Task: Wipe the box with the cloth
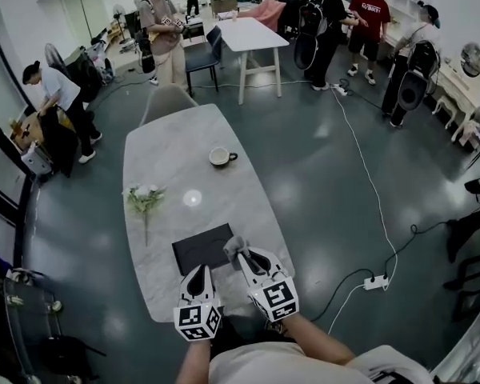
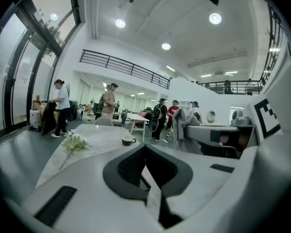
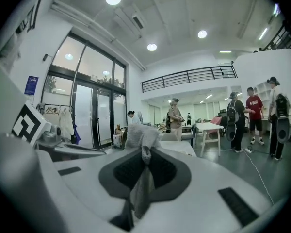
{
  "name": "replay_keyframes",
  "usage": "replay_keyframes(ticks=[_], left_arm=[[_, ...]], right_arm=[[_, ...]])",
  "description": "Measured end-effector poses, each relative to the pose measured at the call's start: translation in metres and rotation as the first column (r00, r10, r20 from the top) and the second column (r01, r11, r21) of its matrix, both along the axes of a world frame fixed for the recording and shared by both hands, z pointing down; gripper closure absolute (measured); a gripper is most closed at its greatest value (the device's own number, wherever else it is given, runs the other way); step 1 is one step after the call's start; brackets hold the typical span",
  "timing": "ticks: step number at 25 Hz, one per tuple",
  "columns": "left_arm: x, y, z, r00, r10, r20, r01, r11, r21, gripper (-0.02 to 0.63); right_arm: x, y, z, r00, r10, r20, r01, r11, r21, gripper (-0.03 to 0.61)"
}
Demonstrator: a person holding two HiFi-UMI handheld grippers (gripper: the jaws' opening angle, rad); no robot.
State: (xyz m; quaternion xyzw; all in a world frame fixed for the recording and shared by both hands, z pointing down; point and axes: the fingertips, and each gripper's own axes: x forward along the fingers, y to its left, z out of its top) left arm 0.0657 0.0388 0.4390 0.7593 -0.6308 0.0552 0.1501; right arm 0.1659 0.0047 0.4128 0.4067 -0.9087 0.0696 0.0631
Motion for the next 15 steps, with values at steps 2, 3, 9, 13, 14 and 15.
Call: replay_keyframes(ticks=[2, 3, 9, 13, 14, 15], left_arm=[[0.001, 0.009, -0.016, 0.999, -0.039, 0.012, 0.039, 0.999, 0.033, 0.591], [0.001, 0.013, -0.025, 0.999, -0.051, 0.018, 0.050, 0.998, 0.049, 0.591], [-0.010, 0.031, -0.056, 0.996, -0.067, 0.063, 0.059, 0.991, 0.120, 0.591], [-0.012, 0.038, -0.071, 0.998, -0.048, 0.043, 0.041, 0.987, 0.155, 0.591], [-0.011, 0.039, -0.075, 0.998, -0.038, 0.045, 0.030, 0.985, 0.168, 0.591], [-0.010, 0.039, -0.078, 0.999, -0.027, 0.047, 0.018, 0.984, 0.179, 0.591]], right_arm=[[0.005, 0.006, -0.016, 1.000, -0.013, 0.004, 0.013, 0.999, 0.044, 0.535], [0.008, 0.008, -0.025, 1.000, -0.015, 0.011, 0.014, 0.998, 0.063, 0.535], [0.016, 0.021, -0.055, 0.998, 0.031, 0.059, -0.038, 0.992, 0.121, 0.535], [0.020, 0.028, -0.064, 0.996, 0.067, 0.056, -0.075, 0.985, 0.154, 0.535], [0.021, 0.029, -0.064, 0.996, 0.076, 0.054, -0.084, 0.983, 0.162, 0.535], [0.020, 0.030, -0.066, 0.995, 0.084, 0.052, -0.091, 0.982, 0.167, 0.535]])
